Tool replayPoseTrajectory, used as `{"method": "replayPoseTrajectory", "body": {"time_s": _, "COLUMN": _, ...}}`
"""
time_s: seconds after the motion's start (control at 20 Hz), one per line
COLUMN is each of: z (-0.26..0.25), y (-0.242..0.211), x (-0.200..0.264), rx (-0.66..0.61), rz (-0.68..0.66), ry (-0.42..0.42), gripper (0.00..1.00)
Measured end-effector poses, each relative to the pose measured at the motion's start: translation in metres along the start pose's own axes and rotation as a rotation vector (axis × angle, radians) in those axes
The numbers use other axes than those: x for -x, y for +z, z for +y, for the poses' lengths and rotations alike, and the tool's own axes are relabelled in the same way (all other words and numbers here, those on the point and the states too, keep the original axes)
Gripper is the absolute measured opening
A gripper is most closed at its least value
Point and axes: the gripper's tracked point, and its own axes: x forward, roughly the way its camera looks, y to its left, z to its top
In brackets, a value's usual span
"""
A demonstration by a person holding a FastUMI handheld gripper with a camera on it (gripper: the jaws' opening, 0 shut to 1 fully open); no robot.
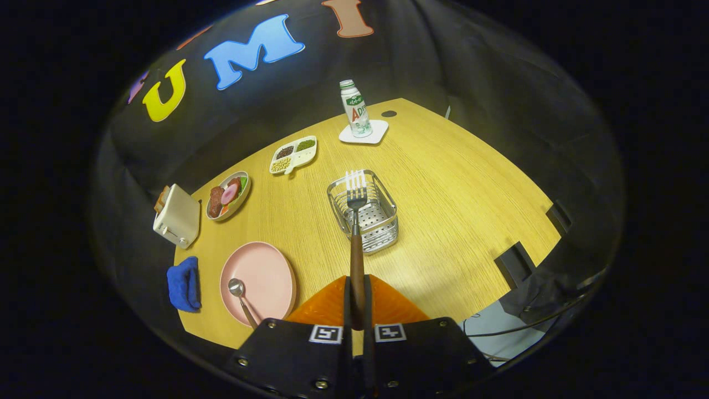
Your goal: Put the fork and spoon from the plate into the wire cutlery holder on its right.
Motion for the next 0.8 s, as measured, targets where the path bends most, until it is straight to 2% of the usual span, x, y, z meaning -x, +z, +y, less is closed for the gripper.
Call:
{"method": "replayPoseTrajectory", "body": {"time_s": 0.2, "z": 0.001, "y": 0.011, "x": -0.003, "rx": -0.007, "rz": -0.031, "ry": 0.000, "gripper": 0.10}}
{"method": "replayPoseTrajectory", "body": {"time_s": 0.3, "z": 0.001, "y": 0.018, "x": -0.003, "rx": -0.003, "rz": -0.056, "ry": 0.005, "gripper": 0.17}}
{"method": "replayPoseTrajectory", "body": {"time_s": 0.35, "z": 0.001, "y": 0.022, "x": -0.002, "rx": 0.005, "rz": -0.069, "ry": 0.003, "gripper": 0.24}}
{"method": "replayPoseTrajectory", "body": {"time_s": 0.4, "z": 0.005, "y": 0.024, "x": -0.002, "rx": 0.015, "rz": -0.082, "ry": 0.017, "gripper": 0.33}}
{"method": "replayPoseTrajectory", "body": {"time_s": 0.5, "z": 0.005, "y": 0.026, "x": 0.000, "rx": 0.030, "rz": -0.094, "ry": 0.013, "gripper": 0.93}}
{"method": "replayPoseTrajectory", "body": {"time_s": 0.55, "z": 0.006, "y": 0.029, "x": 0.001, "rx": 0.033, "rz": -0.101, "ry": 0.012, "gripper": 1.00}}
{"method": "replayPoseTrajectory", "body": {"time_s": 0.8, "z": 0.008, "y": 0.026, "x": 0.000, "rx": 0.031, "rz": -0.098, "ry": 0.019, "gripper": 1.00}}
